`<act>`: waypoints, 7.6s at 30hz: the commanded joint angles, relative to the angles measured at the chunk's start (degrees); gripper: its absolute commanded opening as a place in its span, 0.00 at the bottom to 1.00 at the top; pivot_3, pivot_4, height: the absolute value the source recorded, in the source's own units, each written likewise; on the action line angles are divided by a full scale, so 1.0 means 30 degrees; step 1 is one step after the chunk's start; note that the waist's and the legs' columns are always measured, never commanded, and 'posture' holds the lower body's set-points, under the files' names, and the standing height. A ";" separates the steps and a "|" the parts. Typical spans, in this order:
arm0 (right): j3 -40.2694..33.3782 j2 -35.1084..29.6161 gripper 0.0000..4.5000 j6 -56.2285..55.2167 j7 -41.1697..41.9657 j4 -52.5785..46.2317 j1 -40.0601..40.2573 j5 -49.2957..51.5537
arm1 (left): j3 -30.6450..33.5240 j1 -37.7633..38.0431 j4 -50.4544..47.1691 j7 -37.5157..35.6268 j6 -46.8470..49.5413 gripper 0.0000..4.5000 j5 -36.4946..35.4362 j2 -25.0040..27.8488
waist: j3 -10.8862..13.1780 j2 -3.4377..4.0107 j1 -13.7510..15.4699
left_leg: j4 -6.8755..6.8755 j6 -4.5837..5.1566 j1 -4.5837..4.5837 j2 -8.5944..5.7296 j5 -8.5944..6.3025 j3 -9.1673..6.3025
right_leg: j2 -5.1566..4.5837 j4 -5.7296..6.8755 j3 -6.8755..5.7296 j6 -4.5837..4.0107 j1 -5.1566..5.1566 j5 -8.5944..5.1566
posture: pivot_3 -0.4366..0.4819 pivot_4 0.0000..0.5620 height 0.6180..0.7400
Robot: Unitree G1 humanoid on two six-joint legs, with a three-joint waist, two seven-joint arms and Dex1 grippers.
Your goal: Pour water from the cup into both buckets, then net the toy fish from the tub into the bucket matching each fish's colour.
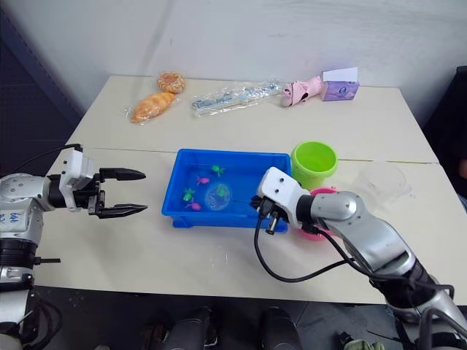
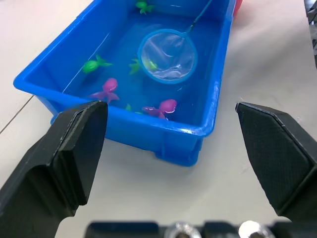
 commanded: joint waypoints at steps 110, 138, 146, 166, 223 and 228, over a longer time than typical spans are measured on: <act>-1.8929 0.3630 0.00 -1.9616 -0.4079 -0.6596 2.2176 -0.5880 | -0.2542 -0.4648 -0.0328 0.0643 0.1707 0.99 -0.1101 -0.7313 | -0.0019 0.0016 0.0431 | -0.0028 -0.0053 0.0088 -0.0018 0.0085 0.0054 | 0.0068 -0.0047 0.0114 0.0064 0.0090 0.0008 | 0.48 0.27 1.00; -0.2923 0.6153 0.00 0.6555 -0.8377 0.0135 -0.0058 0.4614 | 0.0998 0.0114 -0.2259 0.5181 0.2314 0.99 -0.0999 -0.3404 | -0.0024 -0.0011 0.0412 | -0.0010 0.0034 -0.0006 -0.0069 0.0030 -0.0015 | -0.0038 0.0020 0.0027 0.0037 0.0025 0.0017 | 0.48 0.27 1.00; -0.2745 0.6317 0.00 0.7869 -0.8065 0.0587 -0.0702 0.4113 | 0.1190 0.0225 -0.2492 0.5372 0.2687 0.99 -0.1055 -0.2931 | -0.0023 -0.0011 0.0192 | -0.0024 0.0039 -0.0013 -0.0072 0.0027 -0.0014 | -0.0040 0.0029 0.0019 0.0037 0.0013 0.0017 | 0.48 0.27 1.00; -0.2583 0.8525 0.00 0.7465 -0.8146 0.4187 -0.2917 0.2180 | 0.1008 -0.0241 -0.2210 0.5273 0.2605 0.99 -0.0844 -0.3108 | -0.0023 -0.0010 -0.0023 | -0.0041 0.0009 -0.0128 -0.0069 0.0047 0.0020 | -0.0036 0.0092 0.0040 0.0037 -0.0158 0.0017 | 0.48 0.27 1.00; 0.0613 0.8448 0.00 0.3764 -0.5889 0.3496 -0.4053 -0.2059 | 0.1123 -0.0453 -0.1608 0.5157 0.2743 0.99 -0.0825 -0.2484 | -0.0023 -0.0010 -0.0023 | -0.0005 0.0001 -0.0262 -0.0074 0.0061 -0.0005 | -0.0030 0.0097 -0.0006 0.0039 -0.0251 0.0018 | 0.48 0.27 1.00; 0.1357 0.9036 0.00 0.3140 -0.5857 0.4604 -0.4297 -0.2947 | 0.1133 -0.0460 -0.1542 0.5151 0.2743 0.99 -0.0821 -0.2468 | -0.0023 -0.0010 -0.0019 | 0.0000 0.0003 -0.0271 -0.0078 0.0062 -0.0009 | -0.0031 0.0095 -0.0011 0.0039 -0.0250 0.0018 | 0.48 0.27 1.00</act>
